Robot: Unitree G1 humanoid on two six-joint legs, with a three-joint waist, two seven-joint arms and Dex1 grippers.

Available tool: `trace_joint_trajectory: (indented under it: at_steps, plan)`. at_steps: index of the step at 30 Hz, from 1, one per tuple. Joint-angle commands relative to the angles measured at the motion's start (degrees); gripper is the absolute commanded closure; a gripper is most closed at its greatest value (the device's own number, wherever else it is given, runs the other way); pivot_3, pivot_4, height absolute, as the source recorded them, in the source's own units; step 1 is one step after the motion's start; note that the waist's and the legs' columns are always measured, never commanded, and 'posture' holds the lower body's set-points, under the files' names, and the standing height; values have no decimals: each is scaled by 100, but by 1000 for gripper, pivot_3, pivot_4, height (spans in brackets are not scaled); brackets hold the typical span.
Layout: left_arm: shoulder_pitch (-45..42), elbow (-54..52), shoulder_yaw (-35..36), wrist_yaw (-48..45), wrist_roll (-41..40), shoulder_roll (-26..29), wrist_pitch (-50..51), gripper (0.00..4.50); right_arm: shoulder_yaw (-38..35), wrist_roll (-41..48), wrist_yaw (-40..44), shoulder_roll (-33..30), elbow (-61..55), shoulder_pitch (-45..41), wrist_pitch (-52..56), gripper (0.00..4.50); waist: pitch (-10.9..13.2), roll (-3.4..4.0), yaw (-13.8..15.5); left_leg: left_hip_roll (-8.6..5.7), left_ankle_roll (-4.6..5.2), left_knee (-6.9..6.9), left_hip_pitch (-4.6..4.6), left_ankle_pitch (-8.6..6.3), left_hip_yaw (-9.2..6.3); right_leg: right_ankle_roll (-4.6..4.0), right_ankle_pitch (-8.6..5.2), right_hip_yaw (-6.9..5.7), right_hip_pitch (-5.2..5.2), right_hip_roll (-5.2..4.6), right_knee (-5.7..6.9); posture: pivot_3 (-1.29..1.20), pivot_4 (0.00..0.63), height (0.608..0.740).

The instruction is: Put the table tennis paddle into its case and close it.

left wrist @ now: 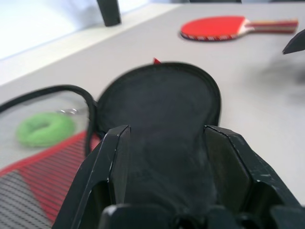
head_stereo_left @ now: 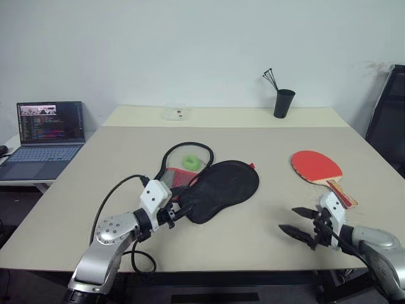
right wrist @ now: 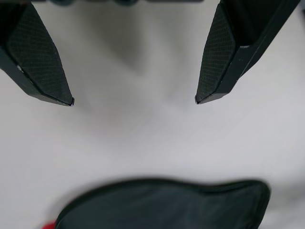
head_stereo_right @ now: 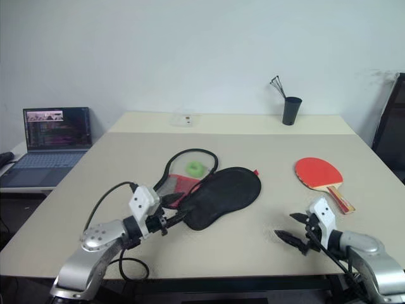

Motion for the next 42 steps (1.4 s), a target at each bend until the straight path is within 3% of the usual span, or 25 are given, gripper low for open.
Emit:
trace_joint_trajectory:
  at_steps: [1,7,18,29,33,42]
  plan:
    - [-223,128,-7,15,37,-123,-319,1828,-133,28,-26,-147,-246,-96,-20,21,0,0,-6,0,0,1,4,0,1,0,0,3,1,0,0,0,150,740]
    - [-527,524,55,-218,-265,-269,-322,1828,-273,250,-230,-198,-425,-435,307,21,3,-5,-5,-2,0,0,6,0,9,3,2,6,2,2,-1,0,150,740]
    - [-747,731,157,-880,-536,24,-153,1828,-294,645,-613,19,-445,-778,1001,21,3,-5,-8,-1,-2,1,2,-5,9,6,2,7,-1,2,-3,0,150,740]
    - [-1733,1680,395,-1665,-986,549,497,1828,31,310,-2041,1234,615,-1850,1604,21,4,-7,-16,-4,-2,-3,-9,-5,9,6,2,6,-11,9,-2,0,150,740]
    - [-1750,1582,365,-2114,-1192,853,903,1828,78,226,-2371,1564,906,-2044,1725,21,4,-6,-22,0,-2,4,-66,-4,10,9,6,10,-61,7,6,0,150,740]
    - [-1651,1327,444,-2621,-1376,1460,1530,1828,59,319,-2741,2218,1573,-2567,2048,21,2,-10,-99,4,-1,4,-54,-4,11,7,6,12,-60,9,16,0,150,740]
